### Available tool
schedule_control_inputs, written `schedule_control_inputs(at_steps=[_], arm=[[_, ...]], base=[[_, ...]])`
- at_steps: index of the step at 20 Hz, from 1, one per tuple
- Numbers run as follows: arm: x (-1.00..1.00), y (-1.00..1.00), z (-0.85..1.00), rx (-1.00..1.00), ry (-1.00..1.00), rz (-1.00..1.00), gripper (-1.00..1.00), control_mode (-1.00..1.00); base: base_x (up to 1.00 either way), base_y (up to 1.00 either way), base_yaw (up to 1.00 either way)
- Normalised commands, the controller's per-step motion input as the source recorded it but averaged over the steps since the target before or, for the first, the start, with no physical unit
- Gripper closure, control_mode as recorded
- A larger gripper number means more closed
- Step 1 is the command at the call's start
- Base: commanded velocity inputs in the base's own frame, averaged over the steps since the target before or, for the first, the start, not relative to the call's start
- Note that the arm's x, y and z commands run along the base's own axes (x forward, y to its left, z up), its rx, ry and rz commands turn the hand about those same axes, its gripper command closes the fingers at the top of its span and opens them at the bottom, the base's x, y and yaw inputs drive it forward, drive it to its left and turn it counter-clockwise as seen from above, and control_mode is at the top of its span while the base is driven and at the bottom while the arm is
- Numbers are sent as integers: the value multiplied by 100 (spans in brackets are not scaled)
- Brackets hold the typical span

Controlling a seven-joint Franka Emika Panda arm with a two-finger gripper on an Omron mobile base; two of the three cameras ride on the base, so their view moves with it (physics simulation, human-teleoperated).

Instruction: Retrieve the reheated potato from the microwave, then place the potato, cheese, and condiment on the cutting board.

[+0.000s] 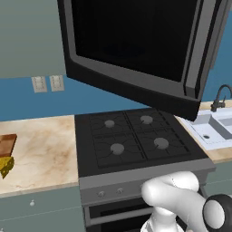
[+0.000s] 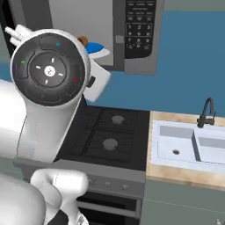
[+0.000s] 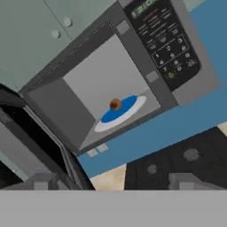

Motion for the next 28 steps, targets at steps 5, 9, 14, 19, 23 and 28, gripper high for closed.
schedule_control_inputs(at_steps=[5,9,14,19,23,28], arm=[[96,6,-45,33,20,20,-100,-100],[75,12,-31,33,10,19,-100,-100],[71,31,-19,27,6,17,-100,-100],[63,64,-5,22,5,19,-100,-100],[47,53,0,20,1,19,-100,-100],[8,37,1,16,0,17,-100,-100]], base=[[0,0,0],[0,0,0],[0,0,0],[0,0,0],[0,0,0],[0,0,0]])
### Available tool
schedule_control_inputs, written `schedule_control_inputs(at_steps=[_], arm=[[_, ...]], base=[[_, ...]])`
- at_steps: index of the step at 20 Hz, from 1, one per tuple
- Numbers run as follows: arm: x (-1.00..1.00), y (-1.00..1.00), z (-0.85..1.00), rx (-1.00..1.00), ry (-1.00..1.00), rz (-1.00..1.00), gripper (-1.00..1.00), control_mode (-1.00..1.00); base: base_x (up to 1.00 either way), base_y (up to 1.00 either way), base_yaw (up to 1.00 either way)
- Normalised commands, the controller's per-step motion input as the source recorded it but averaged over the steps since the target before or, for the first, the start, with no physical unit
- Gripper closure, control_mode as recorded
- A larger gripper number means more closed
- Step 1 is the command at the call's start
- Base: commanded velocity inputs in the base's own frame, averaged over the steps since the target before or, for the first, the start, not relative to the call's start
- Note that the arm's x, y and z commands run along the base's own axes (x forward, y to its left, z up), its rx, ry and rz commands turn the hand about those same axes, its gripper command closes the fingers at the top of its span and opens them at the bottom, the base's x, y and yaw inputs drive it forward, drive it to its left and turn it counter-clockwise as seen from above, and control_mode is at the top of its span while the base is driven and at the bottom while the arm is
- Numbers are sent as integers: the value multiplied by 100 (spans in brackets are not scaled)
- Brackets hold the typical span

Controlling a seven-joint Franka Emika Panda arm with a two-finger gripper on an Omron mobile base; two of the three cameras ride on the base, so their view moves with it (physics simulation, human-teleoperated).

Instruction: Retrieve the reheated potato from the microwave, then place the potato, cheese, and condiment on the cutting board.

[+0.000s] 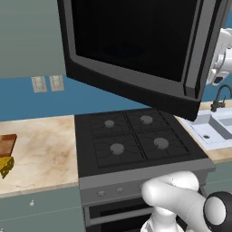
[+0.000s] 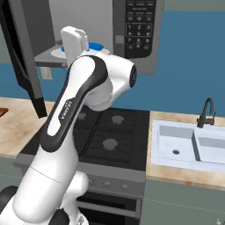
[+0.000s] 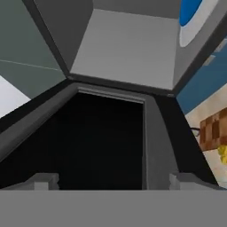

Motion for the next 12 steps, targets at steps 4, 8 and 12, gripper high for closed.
schedule_control_inputs(at_steps=[4,8,12], arm=[[0,45,4,12,0,17,-100,-100],[-3,57,9,10,0,18,-100,-100],[-31,58,23,6,-2,18,-100,-100]], base=[[0,0,0],[0,0,0],[0,0,0]])
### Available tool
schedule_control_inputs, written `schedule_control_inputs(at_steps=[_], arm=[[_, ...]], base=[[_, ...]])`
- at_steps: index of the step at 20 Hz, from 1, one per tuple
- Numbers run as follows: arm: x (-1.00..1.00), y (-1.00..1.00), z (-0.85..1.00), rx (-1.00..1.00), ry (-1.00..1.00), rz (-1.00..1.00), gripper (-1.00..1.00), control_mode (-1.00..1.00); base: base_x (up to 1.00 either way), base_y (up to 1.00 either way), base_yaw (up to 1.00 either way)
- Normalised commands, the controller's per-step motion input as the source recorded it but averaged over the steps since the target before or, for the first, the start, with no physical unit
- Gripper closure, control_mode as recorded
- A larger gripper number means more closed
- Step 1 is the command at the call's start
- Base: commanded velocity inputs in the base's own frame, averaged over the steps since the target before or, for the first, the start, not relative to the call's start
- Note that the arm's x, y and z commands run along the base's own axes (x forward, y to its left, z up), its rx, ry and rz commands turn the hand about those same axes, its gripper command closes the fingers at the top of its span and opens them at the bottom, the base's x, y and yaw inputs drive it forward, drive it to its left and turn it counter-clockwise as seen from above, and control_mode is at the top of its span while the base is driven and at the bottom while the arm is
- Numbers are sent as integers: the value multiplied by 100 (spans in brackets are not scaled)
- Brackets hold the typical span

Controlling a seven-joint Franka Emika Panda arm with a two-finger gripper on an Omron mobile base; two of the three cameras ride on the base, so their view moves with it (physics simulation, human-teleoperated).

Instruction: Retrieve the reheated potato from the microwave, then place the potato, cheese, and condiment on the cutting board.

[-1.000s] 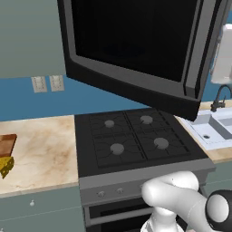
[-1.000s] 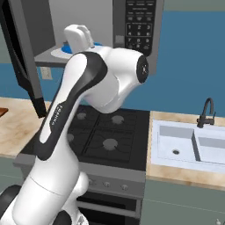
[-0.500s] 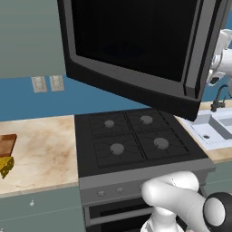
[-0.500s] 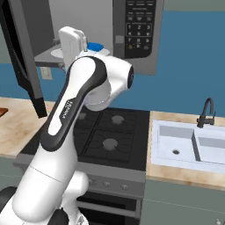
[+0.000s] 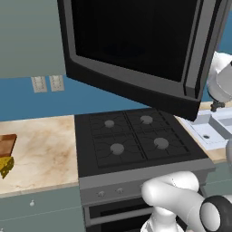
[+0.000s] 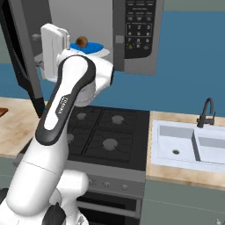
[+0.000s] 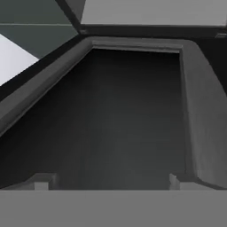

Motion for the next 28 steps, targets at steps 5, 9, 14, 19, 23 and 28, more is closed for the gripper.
schedule_control_inputs(at_steps=[5,9,14,19,23,28], arm=[[-63,61,34,0,-10,17,-100,-100],[-81,66,33,0,-15,15,-100,-100],[-82,68,24,0,-14,15,-100,-100],[-59,80,6,0,-9,13,-100,-100],[-18,76,0,0,-9,8,-100,-100],[12,-2,8,-7,-16,-1,-100,-100]], base=[[0,0,0],[0,0,0],[0,0,0],[0,0,0],[0,0,0],[0,0,0]])
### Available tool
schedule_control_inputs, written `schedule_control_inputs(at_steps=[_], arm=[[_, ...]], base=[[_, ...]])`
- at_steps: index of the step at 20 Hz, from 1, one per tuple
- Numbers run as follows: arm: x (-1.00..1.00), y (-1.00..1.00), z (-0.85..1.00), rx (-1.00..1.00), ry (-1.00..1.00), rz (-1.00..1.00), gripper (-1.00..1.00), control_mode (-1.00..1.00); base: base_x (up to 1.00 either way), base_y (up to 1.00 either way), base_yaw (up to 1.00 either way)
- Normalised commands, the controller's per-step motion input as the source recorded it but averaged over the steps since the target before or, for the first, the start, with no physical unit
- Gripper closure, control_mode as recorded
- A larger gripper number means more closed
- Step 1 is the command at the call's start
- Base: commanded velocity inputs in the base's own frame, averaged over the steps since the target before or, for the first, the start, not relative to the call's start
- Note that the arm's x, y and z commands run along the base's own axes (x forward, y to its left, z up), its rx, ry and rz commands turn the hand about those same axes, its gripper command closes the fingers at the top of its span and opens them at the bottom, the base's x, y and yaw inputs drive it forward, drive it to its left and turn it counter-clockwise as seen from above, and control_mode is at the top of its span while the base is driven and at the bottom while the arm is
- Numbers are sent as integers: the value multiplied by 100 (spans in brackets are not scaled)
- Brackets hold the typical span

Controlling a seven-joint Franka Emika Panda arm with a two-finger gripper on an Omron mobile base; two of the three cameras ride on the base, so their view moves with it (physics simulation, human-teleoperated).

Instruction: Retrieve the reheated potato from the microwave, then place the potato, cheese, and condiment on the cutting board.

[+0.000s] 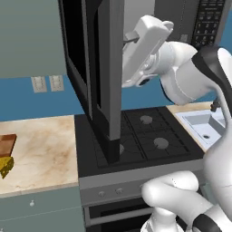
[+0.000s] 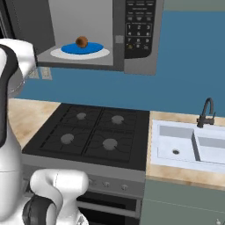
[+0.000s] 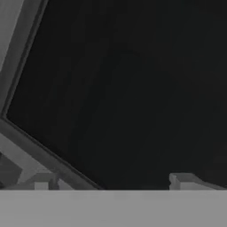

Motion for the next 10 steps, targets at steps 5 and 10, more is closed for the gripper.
schedule_control_inputs(at_steps=[5,10], arm=[[25,-89,18,-20,-16,-16,-100,-100],[12,-100,7,-23,-14,-23,-100,-100]], base=[[0,0,0],[0,0,0]])
